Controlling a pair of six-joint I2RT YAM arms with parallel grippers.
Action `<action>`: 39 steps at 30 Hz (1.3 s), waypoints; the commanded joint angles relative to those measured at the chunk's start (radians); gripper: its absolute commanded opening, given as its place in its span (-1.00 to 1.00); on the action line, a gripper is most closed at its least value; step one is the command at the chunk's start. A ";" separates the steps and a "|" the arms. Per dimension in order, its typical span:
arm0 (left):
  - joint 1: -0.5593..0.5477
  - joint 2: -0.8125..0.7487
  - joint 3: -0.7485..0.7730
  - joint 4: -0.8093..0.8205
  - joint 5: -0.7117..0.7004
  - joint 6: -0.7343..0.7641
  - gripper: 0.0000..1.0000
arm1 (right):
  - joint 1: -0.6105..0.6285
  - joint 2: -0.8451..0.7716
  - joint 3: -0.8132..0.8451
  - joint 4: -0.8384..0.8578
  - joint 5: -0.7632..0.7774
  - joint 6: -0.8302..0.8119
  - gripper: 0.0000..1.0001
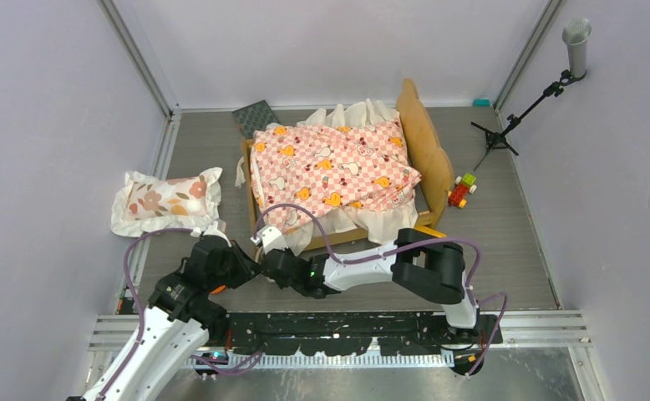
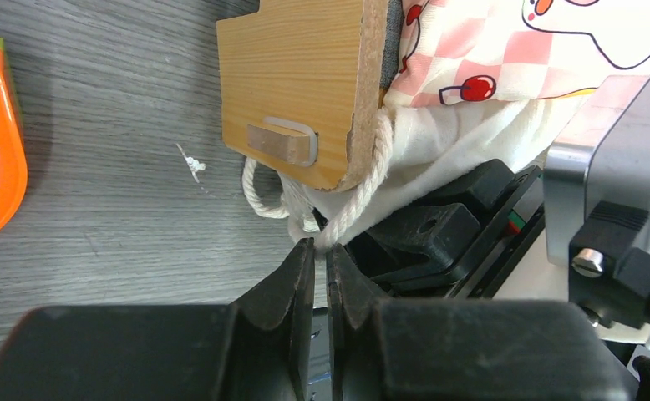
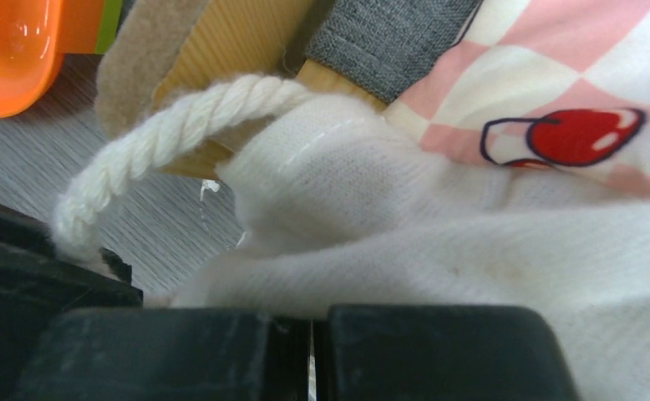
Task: Set up the pet bed
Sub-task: Tie the ropes to the bed frame.
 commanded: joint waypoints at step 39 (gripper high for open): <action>0.000 0.015 0.001 0.027 0.017 0.018 -0.77 | -0.003 -0.143 -0.153 0.252 -0.356 -0.316 -0.99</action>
